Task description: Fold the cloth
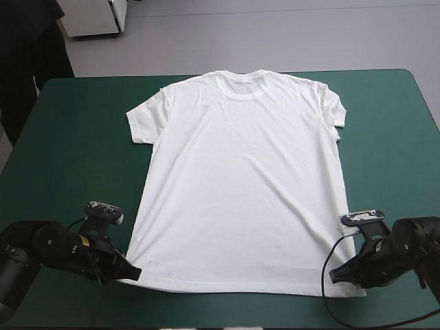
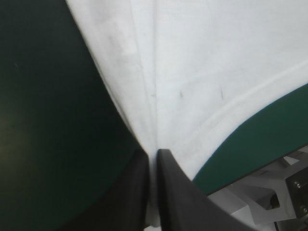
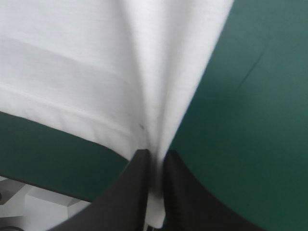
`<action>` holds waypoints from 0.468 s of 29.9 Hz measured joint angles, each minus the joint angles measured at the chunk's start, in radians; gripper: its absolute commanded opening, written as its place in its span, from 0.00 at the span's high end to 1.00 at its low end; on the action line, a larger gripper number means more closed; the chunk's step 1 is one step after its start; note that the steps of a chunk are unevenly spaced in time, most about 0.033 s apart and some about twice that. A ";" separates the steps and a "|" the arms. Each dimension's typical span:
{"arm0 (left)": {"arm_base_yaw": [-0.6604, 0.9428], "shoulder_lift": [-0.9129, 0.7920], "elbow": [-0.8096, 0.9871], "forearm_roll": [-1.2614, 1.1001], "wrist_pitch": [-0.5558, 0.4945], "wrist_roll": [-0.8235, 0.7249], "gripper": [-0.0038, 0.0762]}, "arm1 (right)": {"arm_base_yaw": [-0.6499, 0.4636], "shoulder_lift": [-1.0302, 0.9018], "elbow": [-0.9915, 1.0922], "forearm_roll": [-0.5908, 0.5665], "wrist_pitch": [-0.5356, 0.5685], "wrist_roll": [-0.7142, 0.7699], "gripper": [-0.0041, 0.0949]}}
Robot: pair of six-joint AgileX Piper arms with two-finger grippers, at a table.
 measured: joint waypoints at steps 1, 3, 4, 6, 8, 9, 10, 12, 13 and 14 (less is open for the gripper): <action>0.000 -0.008 0.003 0.001 0.000 0.000 0.76 | 0.000 0.000 0.000 0.004 0.000 -0.001 0.61; 0.000 -0.025 0.004 0.022 0.000 0.000 0.66 | 0.000 -0.001 0.000 0.002 0.000 -0.001 0.52; 0.000 -0.038 0.004 0.041 0.000 0.000 0.62 | 0.000 -0.002 0.000 -0.004 0.000 -0.001 0.49; 0.000 -0.070 0.004 0.085 0.002 -0.002 0.53 | 0.000 -0.002 -0.007 -0.028 0.002 0.000 0.46; 0.000 -0.097 -0.007 0.113 0.010 -0.015 0.51 | 0.000 -0.002 -0.030 -0.057 0.005 0.014 0.46; 0.000 -0.109 -0.021 0.121 0.015 -0.027 0.51 | 0.000 -0.002 -0.056 -0.073 0.008 0.026 0.46; 0.000 -0.112 -0.042 0.124 0.018 -0.036 0.51 | 0.000 -0.001 -0.076 -0.087 0.008 0.033 0.46; 0.000 -0.106 -0.090 0.133 0.019 -0.054 0.51 | 0.000 0.015 -0.133 -0.112 0.008 0.044 0.46; 0.000 -0.093 -0.120 0.143 0.020 -0.064 0.51 | 0.000 0.026 -0.157 -0.118 0.010 0.047 0.46; 0.000 -0.078 -0.144 0.153 0.018 -0.069 0.51 | 0.000 0.047 -0.189 -0.128 0.011 0.051 0.46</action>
